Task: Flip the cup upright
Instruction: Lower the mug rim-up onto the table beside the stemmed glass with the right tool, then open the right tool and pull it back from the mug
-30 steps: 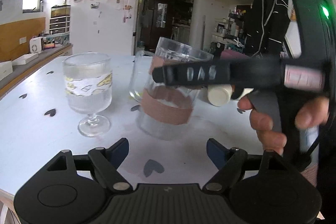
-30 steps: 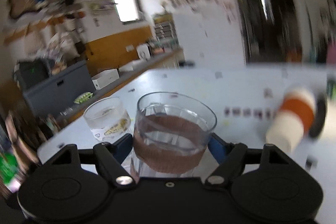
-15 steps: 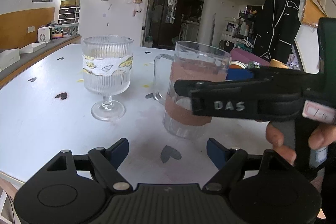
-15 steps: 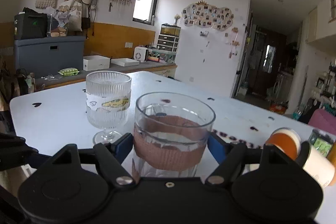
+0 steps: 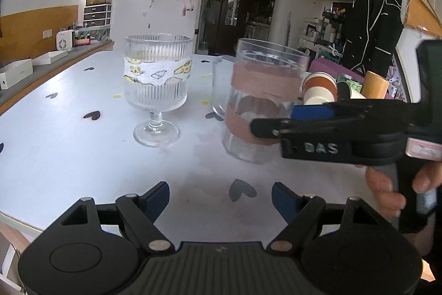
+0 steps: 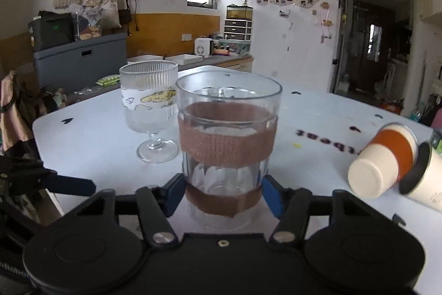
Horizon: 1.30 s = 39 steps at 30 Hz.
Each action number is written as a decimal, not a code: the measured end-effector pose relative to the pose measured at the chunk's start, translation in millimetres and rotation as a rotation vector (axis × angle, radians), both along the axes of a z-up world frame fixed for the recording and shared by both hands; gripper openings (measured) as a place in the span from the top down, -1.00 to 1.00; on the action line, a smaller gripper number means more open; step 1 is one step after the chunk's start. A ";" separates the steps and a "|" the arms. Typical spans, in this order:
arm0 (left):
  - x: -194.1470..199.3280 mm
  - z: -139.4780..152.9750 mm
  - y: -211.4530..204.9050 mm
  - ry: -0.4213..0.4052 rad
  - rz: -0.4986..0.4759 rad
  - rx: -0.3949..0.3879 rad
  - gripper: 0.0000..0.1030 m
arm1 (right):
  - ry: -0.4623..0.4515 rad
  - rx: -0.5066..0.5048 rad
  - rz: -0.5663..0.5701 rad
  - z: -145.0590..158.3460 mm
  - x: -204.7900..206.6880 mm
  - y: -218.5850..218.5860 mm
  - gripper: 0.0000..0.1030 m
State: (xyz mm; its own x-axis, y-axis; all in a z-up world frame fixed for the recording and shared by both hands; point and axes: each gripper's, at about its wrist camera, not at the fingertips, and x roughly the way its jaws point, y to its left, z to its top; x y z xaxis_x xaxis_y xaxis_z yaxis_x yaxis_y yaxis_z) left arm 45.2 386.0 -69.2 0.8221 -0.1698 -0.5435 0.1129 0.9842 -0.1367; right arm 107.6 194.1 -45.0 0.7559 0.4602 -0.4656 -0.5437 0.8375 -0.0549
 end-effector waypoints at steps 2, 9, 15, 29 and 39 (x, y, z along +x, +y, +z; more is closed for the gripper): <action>-0.2 1.4 0.9 -0.002 0.007 0.002 -0.59 | -0.002 0.001 0.001 -0.6 4.6 5.2 -0.19; -0.8 3.6 4.8 -0.007 0.023 0.008 -0.59 | 0.001 0.009 -0.028 -0.5 24.9 21.7 -0.19; -3.2 9.9 5.9 -0.024 0.039 0.022 -0.59 | 0.000 0.022 -0.039 -0.6 34.8 29.1 -0.19; -25.1 42.2 2.7 -0.114 0.142 0.081 -0.77 | -0.093 0.103 -0.090 30.4 -16.6 -20.4 -0.74; -41.4 58.5 -4.3 -0.180 0.164 0.102 -0.95 | -0.137 0.099 -0.179 42.4 -54.4 -61.0 -0.96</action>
State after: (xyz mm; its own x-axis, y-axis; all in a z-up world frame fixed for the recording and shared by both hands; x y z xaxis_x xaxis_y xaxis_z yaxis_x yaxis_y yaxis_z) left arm 3.9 381.7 -10.6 0.9193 0.0219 -0.3930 -0.0359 0.9990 -0.0284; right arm 53.2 133.2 -2.6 0.8826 0.3513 -0.3125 -0.3791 0.9249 -0.0310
